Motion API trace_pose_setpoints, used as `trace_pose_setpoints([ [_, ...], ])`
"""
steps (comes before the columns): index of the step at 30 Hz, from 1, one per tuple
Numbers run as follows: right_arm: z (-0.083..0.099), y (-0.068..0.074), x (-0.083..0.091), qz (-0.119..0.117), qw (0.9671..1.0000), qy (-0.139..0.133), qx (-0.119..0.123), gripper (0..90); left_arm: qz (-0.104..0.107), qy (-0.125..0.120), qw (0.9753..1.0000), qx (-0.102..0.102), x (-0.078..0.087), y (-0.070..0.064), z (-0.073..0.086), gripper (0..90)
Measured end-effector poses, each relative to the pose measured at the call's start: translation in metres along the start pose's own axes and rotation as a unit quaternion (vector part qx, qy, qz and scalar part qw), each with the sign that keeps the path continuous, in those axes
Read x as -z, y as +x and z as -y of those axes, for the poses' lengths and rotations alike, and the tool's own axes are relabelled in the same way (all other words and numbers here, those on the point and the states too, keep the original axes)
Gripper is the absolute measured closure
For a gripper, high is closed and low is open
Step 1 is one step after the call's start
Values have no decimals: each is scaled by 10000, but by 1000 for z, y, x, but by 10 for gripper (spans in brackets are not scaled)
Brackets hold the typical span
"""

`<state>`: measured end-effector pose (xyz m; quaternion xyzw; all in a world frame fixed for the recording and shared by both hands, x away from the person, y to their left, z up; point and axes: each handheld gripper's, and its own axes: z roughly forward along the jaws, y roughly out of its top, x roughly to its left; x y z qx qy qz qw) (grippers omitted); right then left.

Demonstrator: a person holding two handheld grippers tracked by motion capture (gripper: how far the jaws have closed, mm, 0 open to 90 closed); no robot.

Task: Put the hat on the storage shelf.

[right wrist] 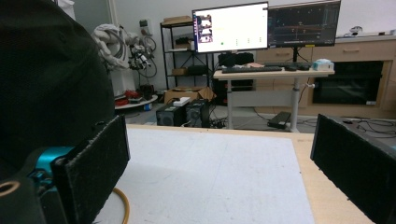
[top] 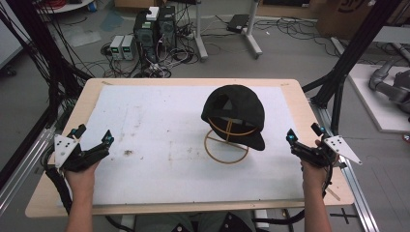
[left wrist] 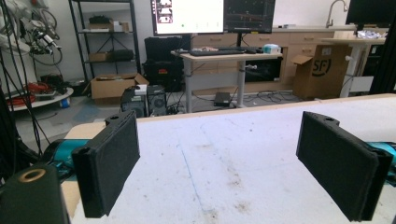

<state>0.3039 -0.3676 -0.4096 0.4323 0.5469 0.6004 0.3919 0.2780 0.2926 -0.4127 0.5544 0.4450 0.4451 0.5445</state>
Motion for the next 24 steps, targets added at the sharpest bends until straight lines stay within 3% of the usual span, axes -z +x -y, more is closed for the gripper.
trace_pose_setpoints([
  [24, 0, 1, 1, -43, 10000, 28, 52, 41, 55, -13, 9999, 95, -1, 2, 0, 137],
])
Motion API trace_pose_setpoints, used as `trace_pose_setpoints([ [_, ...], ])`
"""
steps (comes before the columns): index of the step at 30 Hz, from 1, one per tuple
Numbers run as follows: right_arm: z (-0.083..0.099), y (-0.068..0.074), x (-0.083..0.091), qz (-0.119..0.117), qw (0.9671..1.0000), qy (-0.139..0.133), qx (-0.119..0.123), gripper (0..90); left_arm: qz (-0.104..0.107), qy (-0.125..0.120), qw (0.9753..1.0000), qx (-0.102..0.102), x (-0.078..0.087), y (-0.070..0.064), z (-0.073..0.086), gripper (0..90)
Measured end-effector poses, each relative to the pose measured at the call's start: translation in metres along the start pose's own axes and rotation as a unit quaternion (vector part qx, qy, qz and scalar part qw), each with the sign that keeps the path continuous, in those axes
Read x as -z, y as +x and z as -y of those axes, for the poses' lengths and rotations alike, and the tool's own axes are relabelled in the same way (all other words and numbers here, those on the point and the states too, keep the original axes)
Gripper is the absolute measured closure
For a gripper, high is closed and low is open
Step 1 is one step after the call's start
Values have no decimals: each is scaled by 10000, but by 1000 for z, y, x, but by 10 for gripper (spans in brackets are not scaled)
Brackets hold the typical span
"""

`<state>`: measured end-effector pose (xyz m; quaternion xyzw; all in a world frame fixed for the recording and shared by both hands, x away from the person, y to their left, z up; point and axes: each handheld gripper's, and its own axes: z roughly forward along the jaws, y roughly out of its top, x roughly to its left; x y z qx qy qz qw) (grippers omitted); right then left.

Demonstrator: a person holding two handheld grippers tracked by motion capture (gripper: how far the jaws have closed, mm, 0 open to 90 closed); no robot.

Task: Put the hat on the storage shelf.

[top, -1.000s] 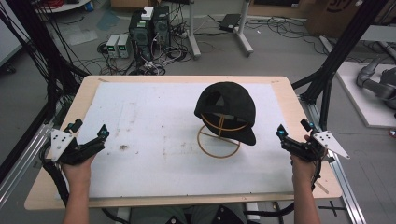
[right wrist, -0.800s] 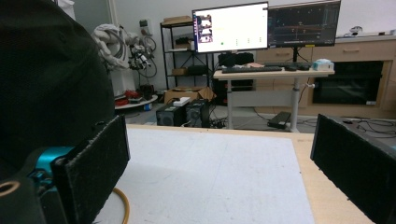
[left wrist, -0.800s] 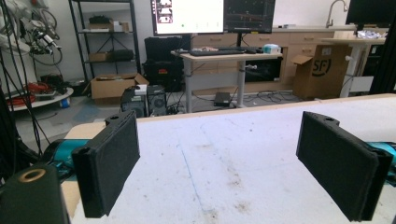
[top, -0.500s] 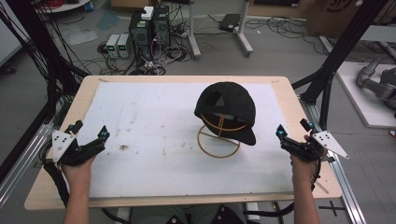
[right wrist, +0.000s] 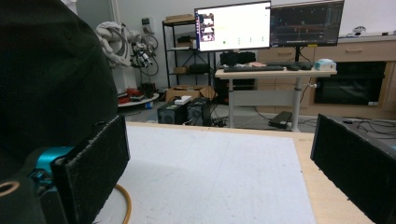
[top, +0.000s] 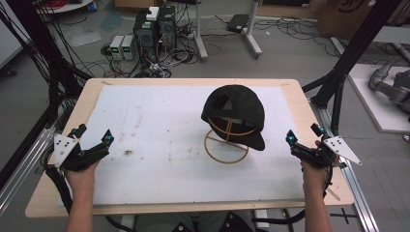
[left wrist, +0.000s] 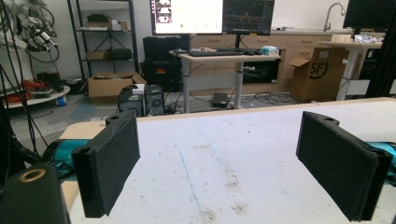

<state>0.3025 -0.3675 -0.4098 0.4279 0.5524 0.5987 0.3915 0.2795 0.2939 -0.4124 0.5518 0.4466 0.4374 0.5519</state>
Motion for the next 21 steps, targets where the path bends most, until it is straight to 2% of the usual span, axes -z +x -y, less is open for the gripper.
trace_pose_setpoints([
  [21, 0, 1, -1, -22, 10000, -4, -17, 41, -2, -28, 10000, 88, 3, 2, 0, 138],
])
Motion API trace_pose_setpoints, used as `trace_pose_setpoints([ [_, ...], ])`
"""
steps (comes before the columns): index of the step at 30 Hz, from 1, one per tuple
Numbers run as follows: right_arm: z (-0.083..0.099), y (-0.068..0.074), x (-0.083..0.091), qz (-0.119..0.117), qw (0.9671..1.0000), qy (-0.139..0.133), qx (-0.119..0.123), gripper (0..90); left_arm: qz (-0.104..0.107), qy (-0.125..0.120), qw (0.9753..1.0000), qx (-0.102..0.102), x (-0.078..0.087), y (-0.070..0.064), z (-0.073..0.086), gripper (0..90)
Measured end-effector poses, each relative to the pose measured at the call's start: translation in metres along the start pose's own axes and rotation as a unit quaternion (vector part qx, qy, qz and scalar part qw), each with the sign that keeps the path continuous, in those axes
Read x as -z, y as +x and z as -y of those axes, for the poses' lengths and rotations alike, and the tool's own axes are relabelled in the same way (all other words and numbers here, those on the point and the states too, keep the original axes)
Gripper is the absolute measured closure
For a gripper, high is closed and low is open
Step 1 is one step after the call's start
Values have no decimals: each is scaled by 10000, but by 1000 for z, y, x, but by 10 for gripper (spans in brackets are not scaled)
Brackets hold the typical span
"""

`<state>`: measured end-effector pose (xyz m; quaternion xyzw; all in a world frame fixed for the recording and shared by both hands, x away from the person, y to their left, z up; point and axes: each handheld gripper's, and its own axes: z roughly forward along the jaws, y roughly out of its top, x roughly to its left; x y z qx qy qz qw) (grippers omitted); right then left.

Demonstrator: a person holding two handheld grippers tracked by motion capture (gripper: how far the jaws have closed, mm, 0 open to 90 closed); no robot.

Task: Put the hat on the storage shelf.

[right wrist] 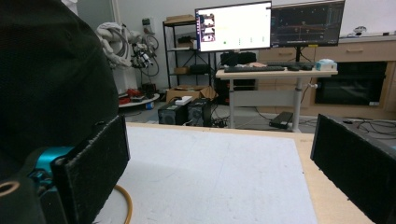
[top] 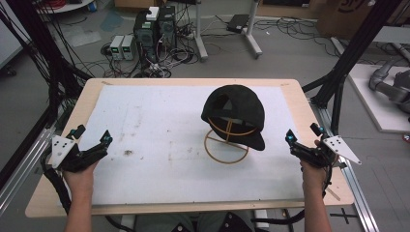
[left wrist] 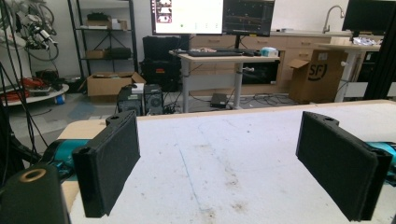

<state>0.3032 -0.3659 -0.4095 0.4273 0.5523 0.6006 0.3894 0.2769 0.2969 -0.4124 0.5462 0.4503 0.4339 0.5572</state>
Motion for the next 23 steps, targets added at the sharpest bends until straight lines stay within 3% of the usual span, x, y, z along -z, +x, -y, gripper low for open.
trace_pose_setpoints([
  [23, -1, -1, 1, 22, 10000, -46, 6, 41, 22, 0, 10000, 11, 0, 0, 0, 138],
])
